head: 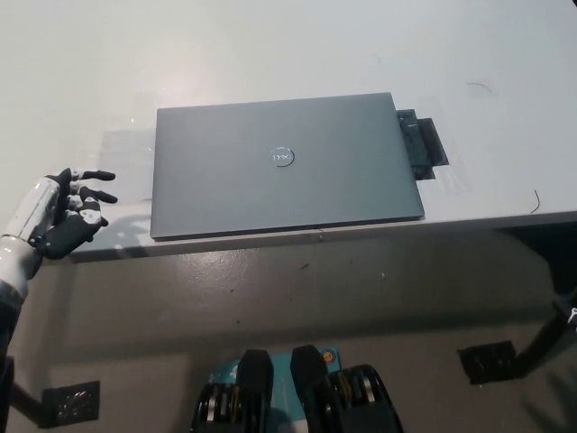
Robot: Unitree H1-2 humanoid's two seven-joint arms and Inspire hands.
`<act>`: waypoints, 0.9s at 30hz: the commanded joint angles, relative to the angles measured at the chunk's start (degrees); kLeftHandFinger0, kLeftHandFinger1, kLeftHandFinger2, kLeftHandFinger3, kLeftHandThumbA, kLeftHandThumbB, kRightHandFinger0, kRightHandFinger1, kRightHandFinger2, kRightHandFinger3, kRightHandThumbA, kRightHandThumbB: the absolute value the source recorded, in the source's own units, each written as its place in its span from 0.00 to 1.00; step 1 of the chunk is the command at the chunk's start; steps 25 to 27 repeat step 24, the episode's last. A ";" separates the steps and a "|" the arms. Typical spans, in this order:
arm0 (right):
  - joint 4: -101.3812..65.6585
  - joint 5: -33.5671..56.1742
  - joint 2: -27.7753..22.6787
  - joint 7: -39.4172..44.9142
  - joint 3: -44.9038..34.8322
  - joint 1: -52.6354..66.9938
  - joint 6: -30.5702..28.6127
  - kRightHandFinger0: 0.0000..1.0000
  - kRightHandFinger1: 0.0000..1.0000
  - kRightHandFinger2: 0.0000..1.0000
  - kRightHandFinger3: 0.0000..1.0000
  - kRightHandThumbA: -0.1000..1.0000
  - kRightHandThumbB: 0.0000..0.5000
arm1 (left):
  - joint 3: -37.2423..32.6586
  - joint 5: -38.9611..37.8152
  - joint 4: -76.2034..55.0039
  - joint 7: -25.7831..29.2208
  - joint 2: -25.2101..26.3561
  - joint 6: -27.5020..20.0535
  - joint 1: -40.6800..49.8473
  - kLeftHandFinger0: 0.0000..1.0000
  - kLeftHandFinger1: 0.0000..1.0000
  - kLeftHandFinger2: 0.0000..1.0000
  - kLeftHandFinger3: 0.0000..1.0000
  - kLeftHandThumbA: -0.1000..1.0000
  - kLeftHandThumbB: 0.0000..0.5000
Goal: The robot uses its right hand to push down on the lid of a laptop kept in the middle of the desk to close it
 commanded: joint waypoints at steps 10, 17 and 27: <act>-1.80 -0.95 -1.14 1.57 -0.92 -1.51 -1.52 0.92 0.85 0.80 0.98 1.00 0.65 | 0.98 0.50 -1.60 1.28 -0.16 -0.39 -0.11 0.36 0.42 0.54 0.67 0.00 0.01; -2.10 -0.84 -1.21 1.56 -0.91 -1.88 -0.52 0.93 0.86 0.82 1.00 1.00 0.59 | 1.18 0.66 -0.74 1.22 -0.24 -1.67 -0.15 0.35 0.41 0.53 0.66 0.00 0.02; -1.96 -1.03 -1.10 1.57 -0.95 -1.83 -0.77 0.92 0.86 0.82 0.99 1.00 0.57 | 1.37 0.25 -0.67 1.12 -0.48 -1.14 -0.40 0.36 0.42 0.54 0.66 0.00 0.02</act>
